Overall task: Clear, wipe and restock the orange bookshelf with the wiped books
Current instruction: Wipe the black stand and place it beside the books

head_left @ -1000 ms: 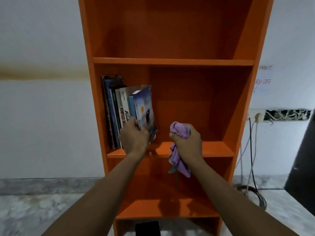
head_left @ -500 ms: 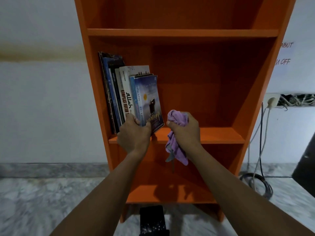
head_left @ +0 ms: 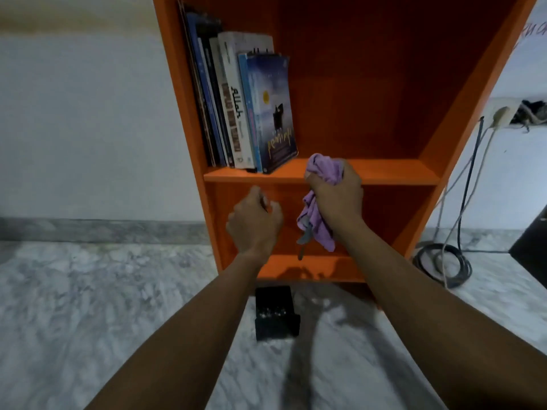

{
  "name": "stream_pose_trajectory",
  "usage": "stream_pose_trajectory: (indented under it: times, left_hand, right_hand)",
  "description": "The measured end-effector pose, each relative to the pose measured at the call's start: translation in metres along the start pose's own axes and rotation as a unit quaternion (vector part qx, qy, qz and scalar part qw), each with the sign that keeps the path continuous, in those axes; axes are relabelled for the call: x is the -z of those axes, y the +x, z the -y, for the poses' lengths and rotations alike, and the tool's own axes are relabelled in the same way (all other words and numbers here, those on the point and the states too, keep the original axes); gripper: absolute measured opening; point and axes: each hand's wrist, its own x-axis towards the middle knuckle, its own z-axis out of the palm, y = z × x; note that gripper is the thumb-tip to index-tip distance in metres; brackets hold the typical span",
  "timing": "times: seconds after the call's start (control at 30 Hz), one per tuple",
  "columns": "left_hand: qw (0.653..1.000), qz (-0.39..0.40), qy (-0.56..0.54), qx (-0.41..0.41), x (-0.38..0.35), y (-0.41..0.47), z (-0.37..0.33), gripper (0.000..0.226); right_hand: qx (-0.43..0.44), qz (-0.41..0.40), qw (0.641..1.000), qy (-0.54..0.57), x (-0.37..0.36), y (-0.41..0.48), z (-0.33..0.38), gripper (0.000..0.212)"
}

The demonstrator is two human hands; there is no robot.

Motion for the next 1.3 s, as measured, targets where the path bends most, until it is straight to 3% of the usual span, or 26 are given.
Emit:
stream_pose_trajectory:
  times: [0.13,0.2,0.27,0.33,0.4,0.47,0.57,0.8,0.93,1.0,1.07,1.13,1.2,1.3]
  left_hand:
    - [0.988,0.135,0.07,0.029,-0.025,-0.073,0.067,0.016]
    - [0.975,0.177,0.098,0.088,-0.039,-0.107,0.099,0.018]
    - [0.956,0.192,0.101,0.197,-0.054,-0.13,0.126,0.027]
    - [0.902,0.222,0.081,0.36,-0.069,-0.138,0.152,0.052]
    - [0.823,0.27,-0.009,0.499,-0.08,-0.138,0.171,0.074]
    - [0.747,0.321,-0.128,0.568,-0.087,-0.139,0.176,0.051]
    - [0.713,0.311,-0.228,0.586,-0.097,-0.141,0.175,0.025]
    - [0.627,0.368,-0.301,0.617,-0.051,-0.177,0.154,0.026]
    - [0.547,0.359,-0.368,0.66,-0.011,-0.217,0.138,0.02]
    - [0.546,0.35,-0.402,0.646,0.005,-0.237,0.134,0.022]
    - [0.573,0.377,-0.408,0.603,0.019,-0.249,0.132,0.029]
    - [0.632,0.445,-0.334,0.54,0.032,-0.248,0.131,0.029]
    - [0.697,0.491,-0.217,0.475,0.043,-0.237,0.125,0.043]
    - [0.762,0.424,-0.232,0.43,0.055,-0.217,0.118,0.071]
  right_hand:
    - [-0.057,0.032,0.996,-0.052,0.007,-0.047,-0.052,0.012]
    - [-0.125,0.029,0.99,-0.06,0.01,-0.068,-0.092,0.013]
    - [-0.202,0.016,0.976,-0.075,0.01,-0.087,-0.131,0.015]
    - [-0.28,-0.003,0.957,-0.078,0.008,-0.104,-0.161,0.015]
    - [-0.346,-0.012,0.937,-0.057,0.005,-0.12,-0.18,0.012]
    - [-0.384,-0.007,0.923,-0.019,0.003,-0.132,-0.192,0.013]
    - [-0.399,0.01,0.917,-0.021,0.008,-0.143,-0.204,0.013]
    - [-0.471,0.042,0.88,-0.053,0.046,-0.171,-0.205,0.018]
    - [-0.55,0.084,0.83,-0.037,0.058,-0.206,-0.197,0.028]
    - [-0.56,0.109,0.82,-0.043,0.064,-0.223,-0.192,0.021]
    - [-0.545,0.079,0.834,-0.025,0.069,-0.236,-0.18,0.011]
    - [-0.499,0.028,0.866,0.002,0.07,-0.24,-0.167,0.022]
    - [-0.438,0.014,0.899,0.003,0.073,-0.235,-0.149,0.031]
    - [-0.344,0.035,0.936,-0.06,0.087,-0.22,-0.127,0.018]
